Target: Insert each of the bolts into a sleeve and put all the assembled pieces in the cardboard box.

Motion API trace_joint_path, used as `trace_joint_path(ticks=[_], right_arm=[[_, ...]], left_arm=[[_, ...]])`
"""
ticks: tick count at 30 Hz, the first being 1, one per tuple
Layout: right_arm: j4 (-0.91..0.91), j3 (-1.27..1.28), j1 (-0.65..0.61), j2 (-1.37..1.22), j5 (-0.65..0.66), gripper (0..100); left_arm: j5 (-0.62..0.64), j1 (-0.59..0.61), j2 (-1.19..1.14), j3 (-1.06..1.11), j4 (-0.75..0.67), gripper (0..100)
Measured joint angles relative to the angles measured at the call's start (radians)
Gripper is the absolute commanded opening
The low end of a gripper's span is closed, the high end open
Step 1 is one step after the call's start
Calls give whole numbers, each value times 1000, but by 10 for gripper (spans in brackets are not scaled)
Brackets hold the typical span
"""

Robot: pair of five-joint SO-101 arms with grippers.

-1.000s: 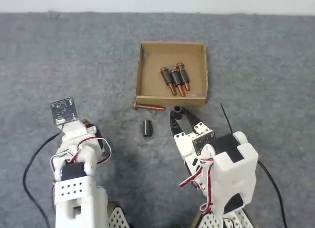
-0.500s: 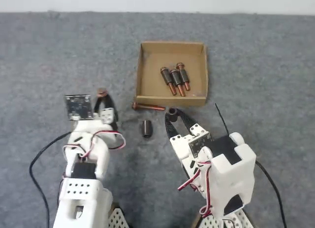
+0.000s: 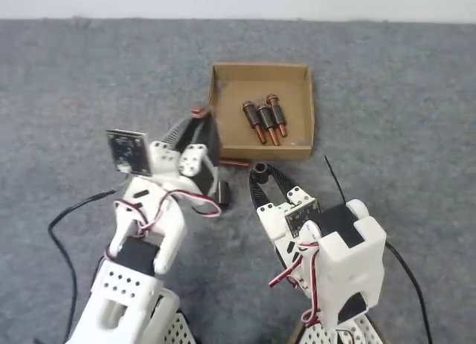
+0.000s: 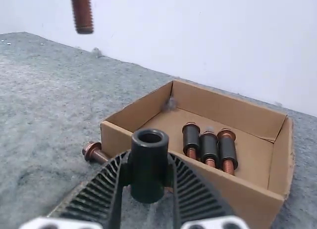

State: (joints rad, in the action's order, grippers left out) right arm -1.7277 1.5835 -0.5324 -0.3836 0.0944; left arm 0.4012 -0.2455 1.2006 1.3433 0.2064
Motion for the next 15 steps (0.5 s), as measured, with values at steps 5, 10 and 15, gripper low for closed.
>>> trace_joint_path(ticks=[5, 10, 15], right_arm=[[0, 0, 0, 0, 0, 6], [0, 0, 0, 0, 0, 6], [0, 0, 0, 0, 0, 6]], left_arm=[[-103, -95, 0, 0, 0, 11], [-114, -149, 0, 0, 0, 11], [-118, -181, 0, 21, -14, 11]])
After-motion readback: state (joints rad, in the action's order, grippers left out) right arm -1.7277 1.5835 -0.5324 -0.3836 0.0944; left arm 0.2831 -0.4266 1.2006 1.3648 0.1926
